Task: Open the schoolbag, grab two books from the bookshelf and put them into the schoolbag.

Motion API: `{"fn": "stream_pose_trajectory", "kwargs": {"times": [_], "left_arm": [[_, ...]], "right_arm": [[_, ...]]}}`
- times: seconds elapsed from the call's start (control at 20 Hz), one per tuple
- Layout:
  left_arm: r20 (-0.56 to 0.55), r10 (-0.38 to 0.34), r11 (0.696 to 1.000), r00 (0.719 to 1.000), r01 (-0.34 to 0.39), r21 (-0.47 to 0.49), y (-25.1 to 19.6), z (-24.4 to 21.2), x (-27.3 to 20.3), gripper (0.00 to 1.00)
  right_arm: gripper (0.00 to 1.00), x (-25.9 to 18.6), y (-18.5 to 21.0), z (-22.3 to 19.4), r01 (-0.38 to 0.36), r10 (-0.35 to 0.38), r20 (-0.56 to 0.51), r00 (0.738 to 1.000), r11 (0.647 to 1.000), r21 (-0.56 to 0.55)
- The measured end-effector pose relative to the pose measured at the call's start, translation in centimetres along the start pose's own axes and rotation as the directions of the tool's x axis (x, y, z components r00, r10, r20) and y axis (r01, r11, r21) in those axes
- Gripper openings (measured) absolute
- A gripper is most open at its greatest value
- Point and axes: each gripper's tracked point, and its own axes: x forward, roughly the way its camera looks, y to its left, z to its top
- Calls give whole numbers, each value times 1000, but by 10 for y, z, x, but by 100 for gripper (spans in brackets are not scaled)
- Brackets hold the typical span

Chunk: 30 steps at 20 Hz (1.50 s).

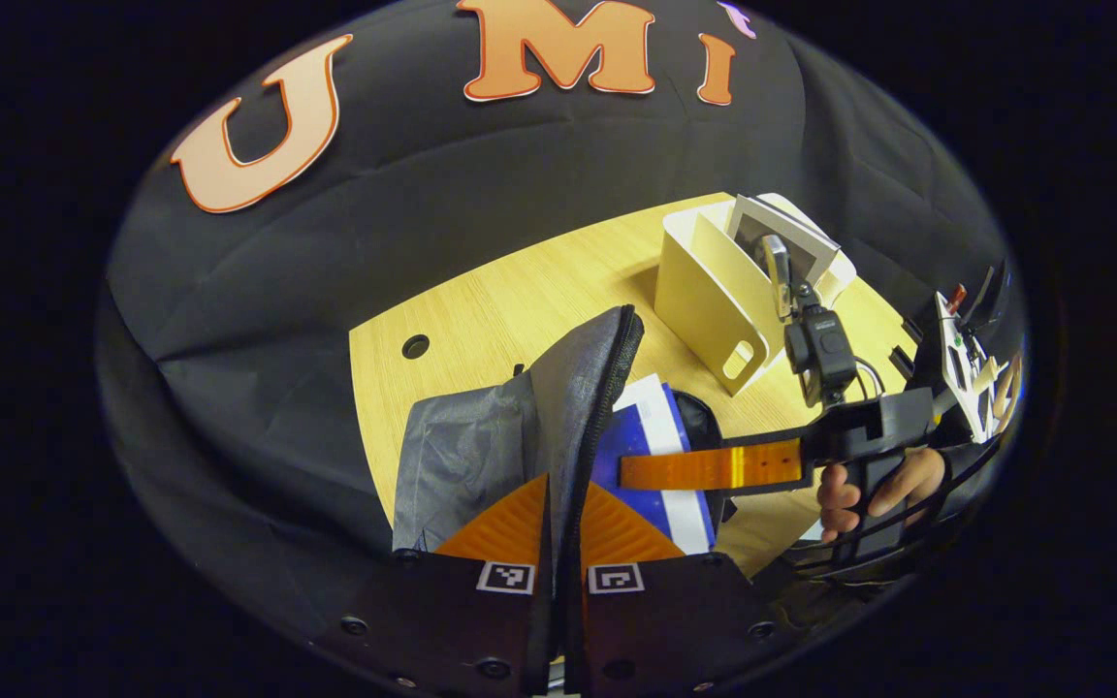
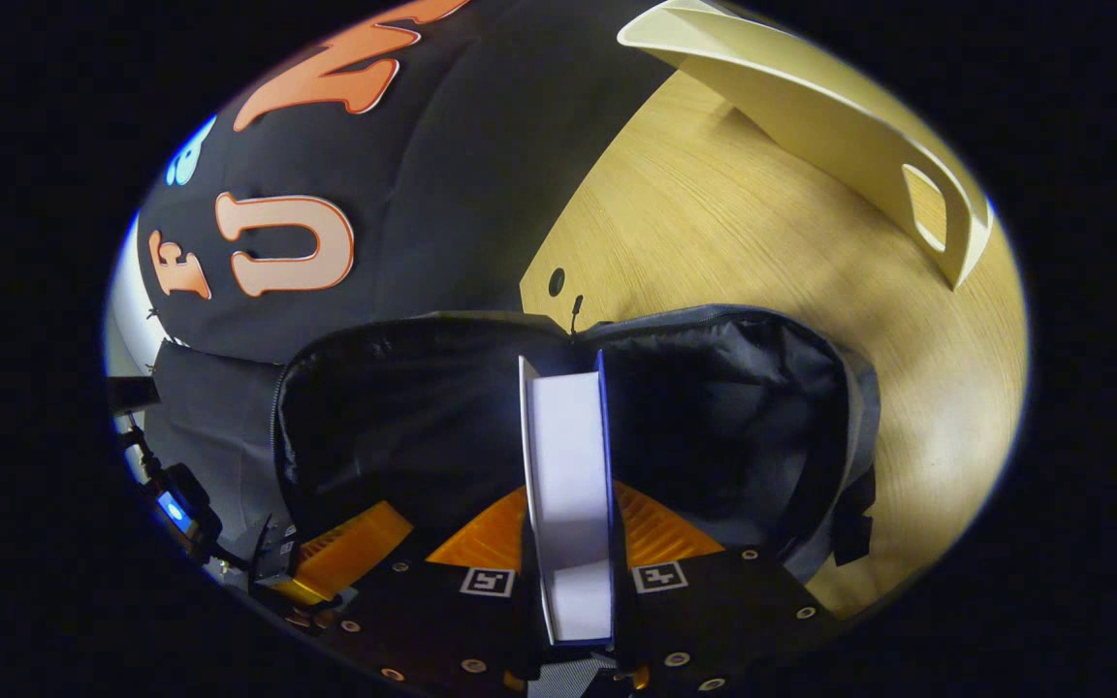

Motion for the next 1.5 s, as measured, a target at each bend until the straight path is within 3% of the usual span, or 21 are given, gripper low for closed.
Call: {"fn": "stream_pose_trajectory", "kwargs": {"times": [0.15, 0.2, 0.3, 0.35, 0.4, 0.55, 0.65, 0.95, 1.15, 1.3, 1.5], "left_arm": [[-2, 1, 1000, 1000, -1, -21, 3, -3, 2, 6], [-2, -1, 999, 1000, 1, -34, 5, -5, 3, 6], [-3, 1, 999, 1000, -1, -43, -1, -7, 2, 6], [-7, 11, 999, 1000, -11, -36, -3, -8, 4, 6], [-9, 13, 999, 1000, -14, -33, -4, -9, 6, 6], [-18, 17, 999, 1000, -18, -42, -11, -14, 11, 6], [-20, 19, 999, 1000, -20, -46, -13, -15, 15, 6], [-36, 21, 997, 999, -23, -73, -16, -20, 27, 6], [-44, 24, 995, 999, -29, -94, -16, -21, 32, 6], [-49, 20, 992, 999, -26, -121, -19, -26, 37, 6], [-52, 24, 989, 998, -31, -143, -26, -32, 44, 6]], "right_arm": [[35, 9, 17, -3, -15, 15, -41, 999, 1000, -2], [44, 3, 21, -3, -1, 0, -51, 999, 999, -33], [73, -12, 3, 2, 103, -114, -69, 991, 985, -141], [100, -25, -11, 8, 151, -165, -70, 984, 973, -174], [92, -30, -10, 12, 155, -169, -69, 983, 972, -175], [96, -50, -24, 25, 201, -217, -59, 974, 958, -205], [97, -72, -30, 42, 243, -262, -33, 965, 929, -278], [98, -152, -45, 117, 404, -415, 72, 907, 809, -428], [98, -199, -40, 152, 442, -461, 88, 883, 753, -487], [98, -237, -37, 193, 501, -518, 129, 846, 686, -527], [97, -258, -25, 229, 536, -552, 165, 818, 624, -568]]}}
